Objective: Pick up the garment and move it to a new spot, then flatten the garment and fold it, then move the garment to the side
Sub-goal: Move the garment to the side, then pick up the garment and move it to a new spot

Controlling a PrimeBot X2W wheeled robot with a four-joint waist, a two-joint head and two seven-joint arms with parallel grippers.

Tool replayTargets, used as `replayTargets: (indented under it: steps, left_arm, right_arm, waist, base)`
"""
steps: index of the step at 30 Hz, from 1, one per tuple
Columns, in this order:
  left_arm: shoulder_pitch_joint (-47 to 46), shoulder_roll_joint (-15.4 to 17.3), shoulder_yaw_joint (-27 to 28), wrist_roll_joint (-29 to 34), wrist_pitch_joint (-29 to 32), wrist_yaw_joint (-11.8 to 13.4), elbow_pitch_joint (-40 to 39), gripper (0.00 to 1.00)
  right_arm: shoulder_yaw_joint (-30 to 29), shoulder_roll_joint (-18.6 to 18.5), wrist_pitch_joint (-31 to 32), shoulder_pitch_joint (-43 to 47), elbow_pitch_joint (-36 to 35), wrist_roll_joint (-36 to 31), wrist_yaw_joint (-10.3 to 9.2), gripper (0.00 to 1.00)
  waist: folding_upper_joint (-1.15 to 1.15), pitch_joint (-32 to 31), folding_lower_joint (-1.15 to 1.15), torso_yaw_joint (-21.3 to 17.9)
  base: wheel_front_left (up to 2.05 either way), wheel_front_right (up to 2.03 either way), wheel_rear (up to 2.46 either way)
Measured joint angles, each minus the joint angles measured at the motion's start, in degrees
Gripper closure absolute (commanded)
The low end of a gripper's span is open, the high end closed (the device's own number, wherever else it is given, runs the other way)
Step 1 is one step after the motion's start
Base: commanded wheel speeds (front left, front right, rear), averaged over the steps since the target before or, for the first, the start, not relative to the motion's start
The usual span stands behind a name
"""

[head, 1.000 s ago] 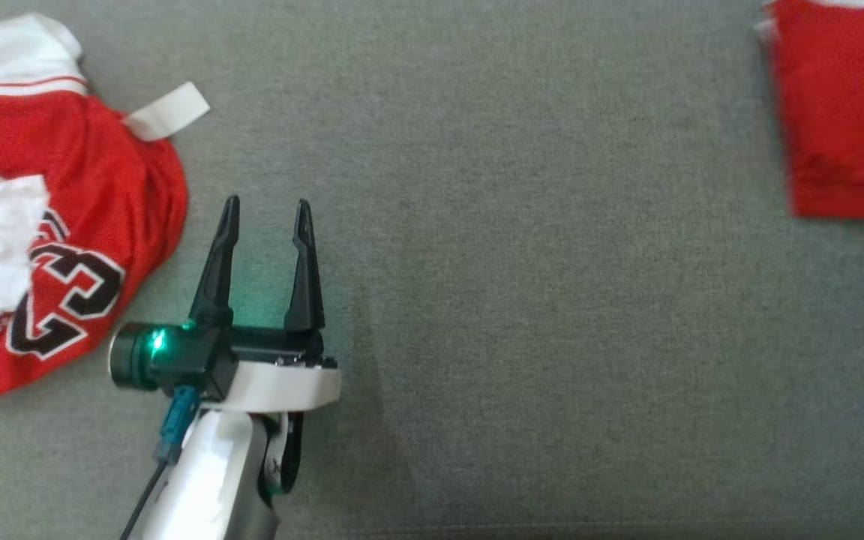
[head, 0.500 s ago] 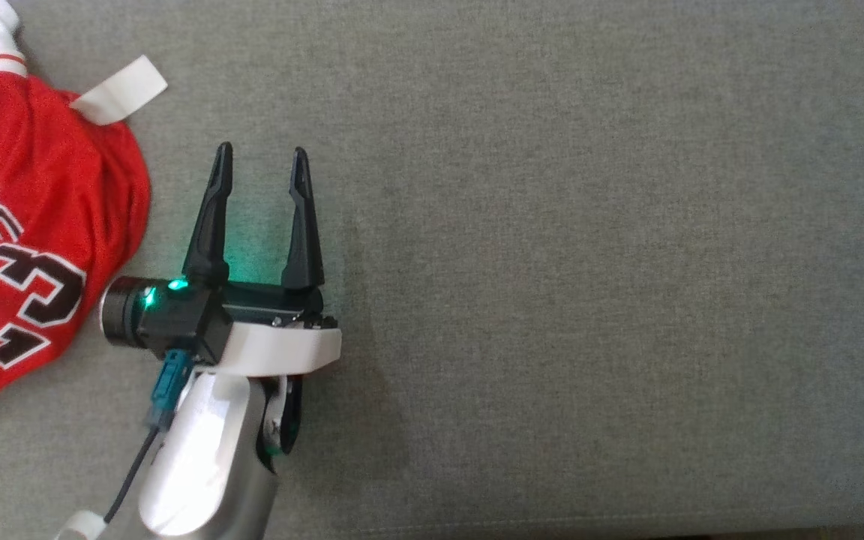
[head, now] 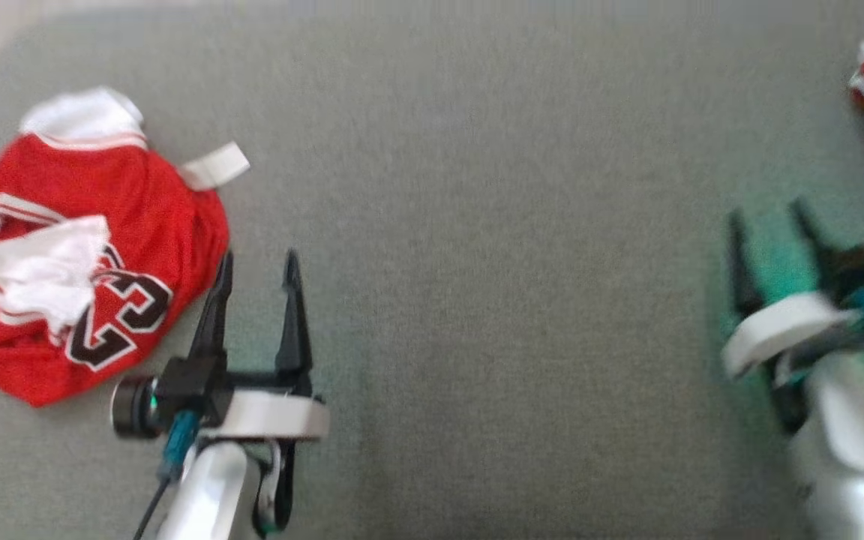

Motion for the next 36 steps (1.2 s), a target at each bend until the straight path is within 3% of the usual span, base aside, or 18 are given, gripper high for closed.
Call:
replayTargets:
  steps: [3,7,16,28,36]
  left_arm:
    - [1.6,0.0,0.5,0.5,0.0,0.0,1.2,0.00]
    - [6.4,0.1,1.7,2.3,0.0,0.0,2.5,0.00]
    - [10.3,0.2,2.4,3.8,0.0,0.0,3.0,0.00]
    - [11.0,0.2,2.4,4.5,0.0,-0.1,3.3,0.00]
    - [11.1,0.2,3.8,4.5,0.0,0.0,3.4,0.00]
  right_arm:
    - [2.3,1.9,0.0,3.8,-3.7,2.4,0.00,0.00]
    - [3.5,5.8,0.0,14.4,-14.1,5.1,0.00,0.00]
    - [5.5,7.1,0.0,23.9,-23.3,7.9,0.00,0.00]
    - [4.8,7.1,0.0,26.3,-23.8,9.7,0.00,0.00]
    - [4.4,7.1,0.0,26.5,-23.2,9.7,0.00,0.00]
  waist:
    - [0.00,-3.0,0.00,0.2]
    - [0.00,-10.2,-0.01,0.4]
    - [0.00,-16.7,0.00,0.7]
    - [0.00,-17.2,0.02,0.9]
    - [0.00,-17.5,0.02,5.2]
  base:
    - [0.00,0.00,0.00]
    - [0.00,0.00,0.00]
    - [0.00,0.00,0.00]
    - [0.00,0.00,0.00]
    - [0.00,0.00,0.00]
